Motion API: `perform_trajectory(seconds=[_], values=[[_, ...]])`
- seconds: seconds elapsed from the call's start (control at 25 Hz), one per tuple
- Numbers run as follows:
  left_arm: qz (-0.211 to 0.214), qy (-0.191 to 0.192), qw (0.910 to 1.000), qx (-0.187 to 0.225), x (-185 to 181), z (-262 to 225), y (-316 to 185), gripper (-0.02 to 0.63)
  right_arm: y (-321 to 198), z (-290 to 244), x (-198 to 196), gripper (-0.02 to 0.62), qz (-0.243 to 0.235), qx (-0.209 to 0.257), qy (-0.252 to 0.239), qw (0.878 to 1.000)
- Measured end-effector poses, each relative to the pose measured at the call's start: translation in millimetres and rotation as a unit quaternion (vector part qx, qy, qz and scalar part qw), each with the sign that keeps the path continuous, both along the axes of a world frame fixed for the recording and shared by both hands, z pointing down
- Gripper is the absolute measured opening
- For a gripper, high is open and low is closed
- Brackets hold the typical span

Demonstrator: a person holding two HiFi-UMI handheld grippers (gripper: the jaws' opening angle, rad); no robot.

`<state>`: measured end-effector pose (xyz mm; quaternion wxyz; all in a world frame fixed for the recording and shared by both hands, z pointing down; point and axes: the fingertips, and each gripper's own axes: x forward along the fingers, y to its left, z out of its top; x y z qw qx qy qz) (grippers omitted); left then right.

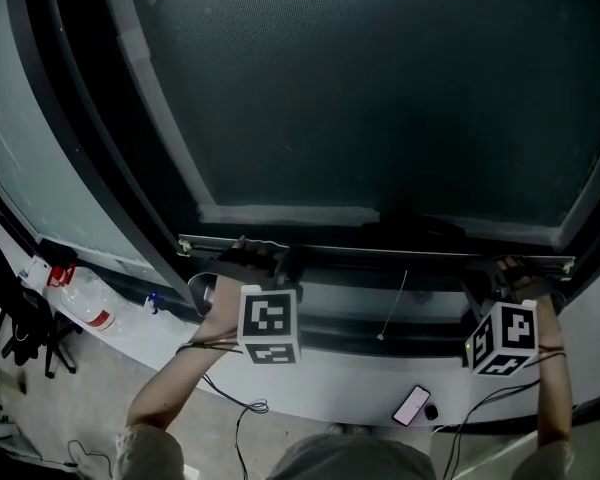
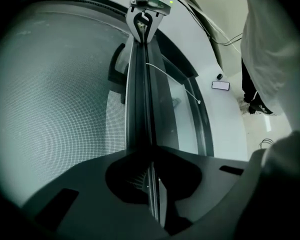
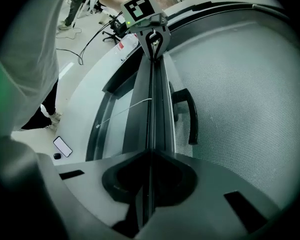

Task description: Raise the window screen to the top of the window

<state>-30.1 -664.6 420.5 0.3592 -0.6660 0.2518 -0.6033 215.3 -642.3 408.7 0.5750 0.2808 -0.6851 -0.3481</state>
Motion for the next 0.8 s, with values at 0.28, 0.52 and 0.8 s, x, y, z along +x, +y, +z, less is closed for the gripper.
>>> perform_trajectory(seconds=[0.28, 0.52, 0.8], values=[[-0.044, -0.013, 0.9965, -0.070, -0.8, 2.0, -1.1, 0.021, 0.0, -0.9, -1.6, 0.023, 0.041, -0.092, 0.011, 0.995], [-0.028, -0.014, 0.9865, -0.161, -1.7, 5.3, 4.5, 0.018, 4.1, -0.8, -2.6, 0.018, 0.041, -0.188, -0.029, 0.981], [-0.027, 0.010, 0.9838, -0.177, -1.7, 4.6, 3.2, 0.018, 2.4, -1.8, -2.8, 0.017, 0.045, -0.198, -0.014, 0.979]])
